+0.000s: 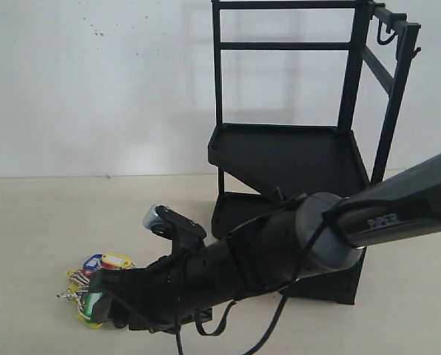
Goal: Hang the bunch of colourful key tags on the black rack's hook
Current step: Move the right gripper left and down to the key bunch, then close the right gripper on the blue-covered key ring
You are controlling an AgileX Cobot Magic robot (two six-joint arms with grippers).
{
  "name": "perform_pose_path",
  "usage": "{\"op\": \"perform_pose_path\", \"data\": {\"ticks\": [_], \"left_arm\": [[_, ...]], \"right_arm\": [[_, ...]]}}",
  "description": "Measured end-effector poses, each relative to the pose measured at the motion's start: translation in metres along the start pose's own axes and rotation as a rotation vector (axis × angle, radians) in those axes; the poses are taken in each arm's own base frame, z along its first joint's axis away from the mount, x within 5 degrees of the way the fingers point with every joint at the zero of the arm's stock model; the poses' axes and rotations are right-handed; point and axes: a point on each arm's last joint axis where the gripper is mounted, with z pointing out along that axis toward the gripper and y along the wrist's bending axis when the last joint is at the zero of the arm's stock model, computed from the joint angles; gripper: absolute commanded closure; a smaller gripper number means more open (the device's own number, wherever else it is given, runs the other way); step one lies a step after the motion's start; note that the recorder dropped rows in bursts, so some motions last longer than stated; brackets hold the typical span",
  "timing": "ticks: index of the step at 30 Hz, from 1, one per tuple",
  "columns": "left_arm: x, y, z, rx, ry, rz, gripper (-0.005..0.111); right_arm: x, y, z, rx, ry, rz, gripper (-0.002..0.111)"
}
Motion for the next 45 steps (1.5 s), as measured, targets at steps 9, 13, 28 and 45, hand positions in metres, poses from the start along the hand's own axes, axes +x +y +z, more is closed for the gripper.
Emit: {"op": "perform_pose_path", "data": {"ticks": [9,13,28,45], "left_arm": [[0.0,0.0,0.0,0.0,0.0,0.0,0.102],[0.0,0.0,0.0,0.0,0.0,0.0,0.102],[0.0,0.0,0.0,0.0,0.0,0.0,0.102],[0.0,0.0,0.0,0.0,0.0,0.0,0.102]], "right_arm": [[-0.008,-0.013,0.023,0.053,-0.027,0.067,0.06],[-0.011,-0.017,0.024,0.095,-0.057,0.078,0.06],[-0.018,-0.025,0.033,0.142,-0.099,0.118,0.06],[-0.02,-0.018,0.054,0.147,-0.12,0.07,0.069]]}}
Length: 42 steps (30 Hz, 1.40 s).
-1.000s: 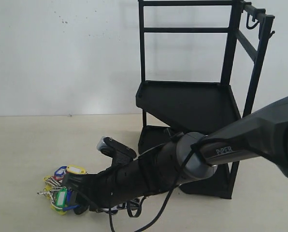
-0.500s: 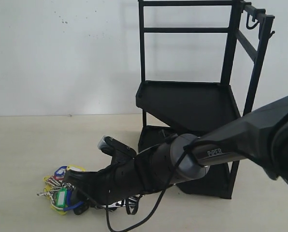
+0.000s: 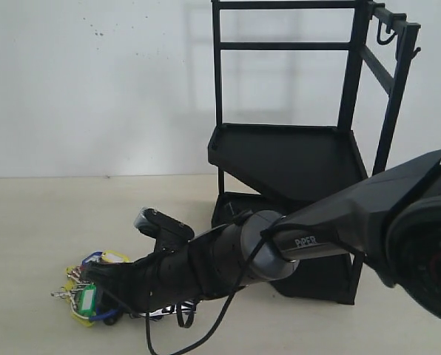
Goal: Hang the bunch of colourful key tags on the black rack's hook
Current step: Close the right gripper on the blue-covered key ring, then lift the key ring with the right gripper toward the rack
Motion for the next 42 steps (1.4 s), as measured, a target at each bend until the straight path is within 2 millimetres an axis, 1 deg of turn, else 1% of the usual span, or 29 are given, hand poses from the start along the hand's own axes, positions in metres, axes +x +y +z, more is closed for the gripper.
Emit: {"op": "perform_pose_path", "data": {"ticks": [5,7,8,18,20,23,29,30,31,32,33,34,35,36,37,38,39,40,41,42], "left_arm": [[0.0,0.0,0.0,0.0,0.0,0.0,0.102],[0.0,0.0,0.0,0.0,0.0,0.0,0.102],[0.0,0.0,0.0,0.0,0.0,0.0,0.102],[0.0,0.0,0.0,0.0,0.0,0.0,0.102],[0.0,0.0,0.0,0.0,0.0,0.0,0.102],[0.0,0.0,0.0,0.0,0.0,0.0,0.102],[0.0,0.0,0.0,0.0,0.0,0.0,0.102],[0.0,0.0,0.0,0.0,0.0,0.0,0.102],[0.0,0.0,0.0,0.0,0.0,0.0,0.102],[0.0,0.0,0.0,0.0,0.0,0.0,0.102],[0.0,0.0,0.0,0.0,0.0,0.0,0.102],[0.0,0.0,0.0,0.0,0.0,0.0,0.102],[0.0,0.0,0.0,0.0,0.0,0.0,0.102],[0.0,0.0,0.0,0.0,0.0,0.0,0.102],[0.0,0.0,0.0,0.0,0.0,0.0,0.102],[0.0,0.0,0.0,0.0,0.0,0.0,0.102],[0.0,0.0,0.0,0.0,0.0,0.0,0.102],[0.0,0.0,0.0,0.0,0.0,0.0,0.102],[0.0,0.0,0.0,0.0,0.0,0.0,0.102],[0.0,0.0,0.0,0.0,0.0,0.0,0.102]], "right_arm": [[-0.001,-0.003,0.001,0.02,-0.012,0.001,0.099],[-0.001,-0.004,0.001,0.028,-0.015,-0.008,0.107],[-0.001,-0.004,0.001,0.03,-0.016,-0.012,0.109],[-0.001,-0.004,0.001,0.029,-0.017,-0.024,0.108],[-0.002,-0.001,-0.001,0.021,-0.019,-0.039,0.108],[-0.006,0.006,-0.009,0.006,-0.031,-0.071,0.108],[-0.02,0.038,-0.041,-0.066,-0.069,-0.183,0.108],[-0.022,0.047,-0.054,-0.084,-0.077,-0.227,0.108],[-0.023,0.05,-0.06,-0.088,-0.08,-0.25,0.108],[-0.023,0.055,-0.072,-0.09,-0.086,-0.306,0.108],[-0.023,0.057,-0.077,-0.089,-0.089,-0.331,0.108],[-0.023,0.062,-0.091,-0.095,-0.093,-0.383,0.108],[-0.022,0.064,-0.097,-0.094,-0.093,-0.406,0.108],[-0.022,0.07,-0.113,-0.101,-0.101,-0.469,0.108],[-0.022,0.073,-0.121,-0.102,-0.109,-0.501,0.108],[-0.024,0.081,-0.14,-0.11,-0.133,-0.521,0.108],[-0.023,0.087,-0.154,-0.131,-0.138,-0.528,0.108],[-0.022,0.093,-0.163,-0.152,-0.132,-0.57,0.108],[-0.017,0.101,-0.175,-0.179,-0.108,-0.666,0.108],[-0.016,0.102,-0.182,-0.176,-0.104,-0.683,0.108]]}}
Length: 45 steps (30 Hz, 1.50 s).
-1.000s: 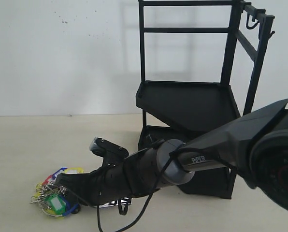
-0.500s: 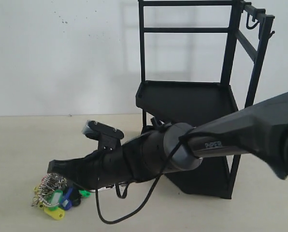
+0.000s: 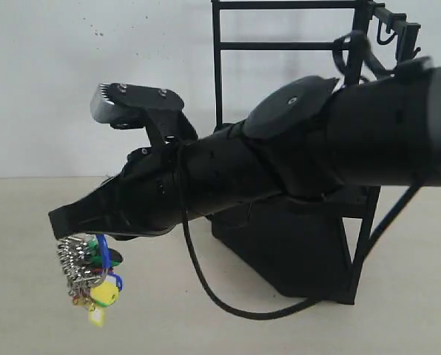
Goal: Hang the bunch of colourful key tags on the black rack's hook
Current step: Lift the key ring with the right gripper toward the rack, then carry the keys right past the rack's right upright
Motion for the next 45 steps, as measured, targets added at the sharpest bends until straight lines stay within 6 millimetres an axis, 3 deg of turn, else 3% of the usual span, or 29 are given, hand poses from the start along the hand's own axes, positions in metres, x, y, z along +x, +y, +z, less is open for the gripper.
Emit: {"op": "perform_pose_path", "data": {"ticks": [3,6,8,12,27,35,45], "left_arm": [[0.0,0.0,0.0,0.0,0.0,0.0,0.102],[0.0,0.0,0.0,0.0,0.0,0.0,0.102],[0.0,0.0,0.0,0.0,0.0,0.0,0.102],[0.0,0.0,0.0,0.0,0.0,0.0,0.102],[0.0,0.0,0.0,0.0,0.0,0.0,0.102],[0.0,0.0,0.0,0.0,0.0,0.0,0.102],[0.0,0.0,0.0,0.0,0.0,0.0,0.102]], "right_arm": [[-0.01,0.002,-0.025,0.033,-0.04,0.018,0.108],[-0.015,0.006,-0.042,0.043,-0.029,-0.085,0.108],[-0.019,0.005,-0.052,0.067,-0.05,-0.006,0.108],[-0.023,0.009,-0.064,0.067,-0.038,-0.088,0.108],[-0.031,0.019,-0.115,0.08,-0.02,-0.099,0.108],[-0.039,0.026,-0.176,0.14,-0.092,-0.119,0.108],[-0.032,0.022,-0.254,0.348,-0.148,-0.108,0.108]]}}
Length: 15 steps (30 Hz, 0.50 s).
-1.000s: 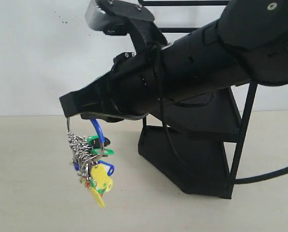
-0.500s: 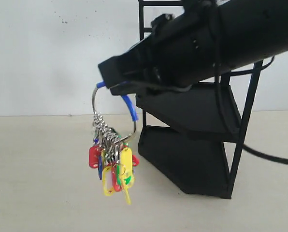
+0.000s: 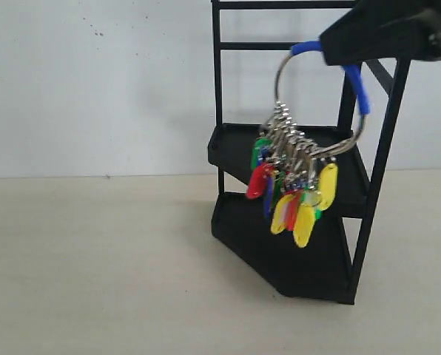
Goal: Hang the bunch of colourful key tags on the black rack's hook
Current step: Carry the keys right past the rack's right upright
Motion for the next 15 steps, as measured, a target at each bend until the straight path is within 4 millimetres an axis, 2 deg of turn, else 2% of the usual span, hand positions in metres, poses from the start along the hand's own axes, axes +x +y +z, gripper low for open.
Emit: {"op": "perform_pose_path", "data": {"ticks": [6,15], "left_arm": [[0.0,0.0,0.0,0.0,0.0,0.0,0.102],[0.0,0.0,0.0,0.0,0.0,0.0,0.102]], "right_arm": [[0.001,-0.006,-0.028,0.079,-0.042,0.034,0.108],[0.007,-0.015,-0.034,0.198,0.013,0.074,0.108]]}}
